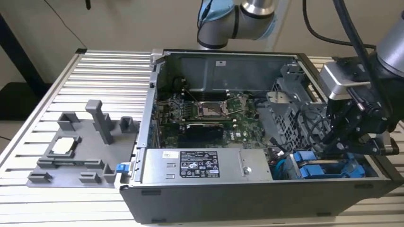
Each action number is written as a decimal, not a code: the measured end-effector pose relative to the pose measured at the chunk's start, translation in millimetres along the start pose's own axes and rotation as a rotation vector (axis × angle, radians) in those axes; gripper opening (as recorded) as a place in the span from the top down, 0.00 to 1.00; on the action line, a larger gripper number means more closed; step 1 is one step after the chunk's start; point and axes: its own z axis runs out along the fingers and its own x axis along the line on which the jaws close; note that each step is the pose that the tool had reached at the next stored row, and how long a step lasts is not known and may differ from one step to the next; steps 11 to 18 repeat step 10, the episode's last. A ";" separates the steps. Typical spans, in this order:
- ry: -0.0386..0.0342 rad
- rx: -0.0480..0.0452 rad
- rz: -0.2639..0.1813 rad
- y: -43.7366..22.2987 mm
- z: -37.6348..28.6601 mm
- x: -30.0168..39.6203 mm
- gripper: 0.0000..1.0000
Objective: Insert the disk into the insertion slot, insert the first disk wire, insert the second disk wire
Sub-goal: 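Insert the second disk wire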
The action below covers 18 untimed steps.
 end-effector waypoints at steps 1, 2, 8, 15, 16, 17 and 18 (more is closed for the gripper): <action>-0.0001 0.0000 0.000 -0.2 -3.3 -0.2 0.76; -0.0001 0.0000 0.000 -0.3 -5.7 -0.4 0.76; -0.0001 0.0000 0.000 -0.5 -8.5 -0.6 0.76; 0.0000 0.0000 0.000 -0.6 -9.4 -0.7 0.76; 0.0000 0.0000 0.000 -0.6 -9.4 -0.7 0.76; 0.0000 0.0000 0.000 -0.6 -9.4 -0.7 0.76; 0.0000 0.0000 0.000 -0.6 -9.4 -0.7 0.76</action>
